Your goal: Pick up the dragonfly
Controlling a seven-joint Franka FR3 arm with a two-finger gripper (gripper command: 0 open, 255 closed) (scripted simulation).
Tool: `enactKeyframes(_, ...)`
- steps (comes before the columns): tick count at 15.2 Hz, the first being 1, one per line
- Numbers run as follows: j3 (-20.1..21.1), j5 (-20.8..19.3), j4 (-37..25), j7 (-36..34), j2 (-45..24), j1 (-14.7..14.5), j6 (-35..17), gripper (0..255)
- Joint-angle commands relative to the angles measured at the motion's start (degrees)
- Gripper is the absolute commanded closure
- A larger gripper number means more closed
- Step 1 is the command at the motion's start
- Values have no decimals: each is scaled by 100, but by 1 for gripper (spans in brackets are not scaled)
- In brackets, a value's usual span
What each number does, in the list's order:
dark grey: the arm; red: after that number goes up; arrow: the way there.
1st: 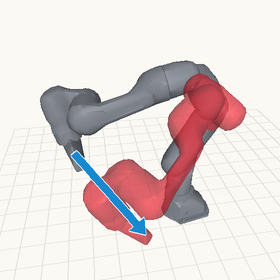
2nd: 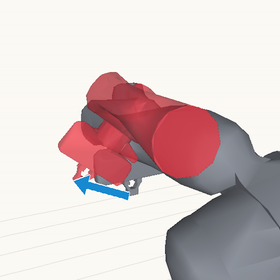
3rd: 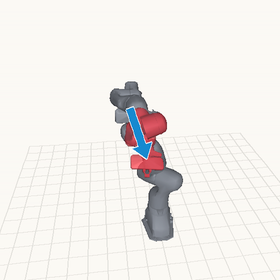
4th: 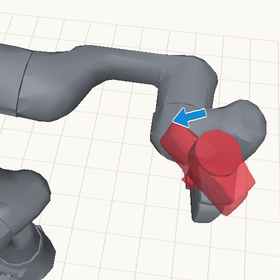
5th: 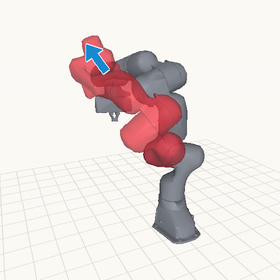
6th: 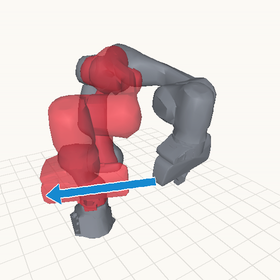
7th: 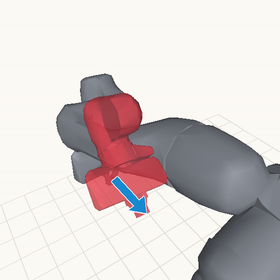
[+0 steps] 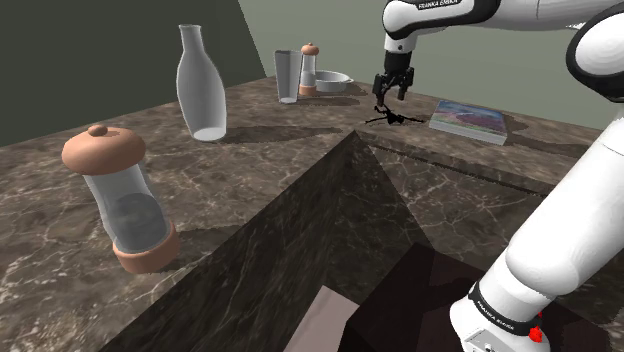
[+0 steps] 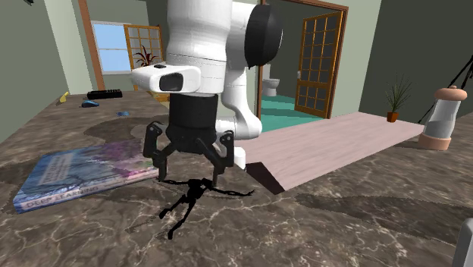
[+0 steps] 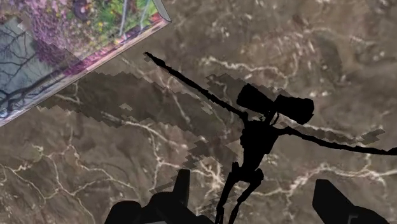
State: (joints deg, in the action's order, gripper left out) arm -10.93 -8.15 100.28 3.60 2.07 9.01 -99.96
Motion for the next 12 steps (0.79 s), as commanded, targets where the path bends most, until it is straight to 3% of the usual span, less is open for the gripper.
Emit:
enactKeyframes(1,-20,-12,-82,-53,-157,20,-86,0)
enactKeyframes(9,-26,-30,431,-118,-150,25,-589,0)
enactKeyframes(10,-22,-31,437,-125,-142,22,-586,255)
enactKeyframes(12,-21,-31,434,-126,-143,21,-584,255)
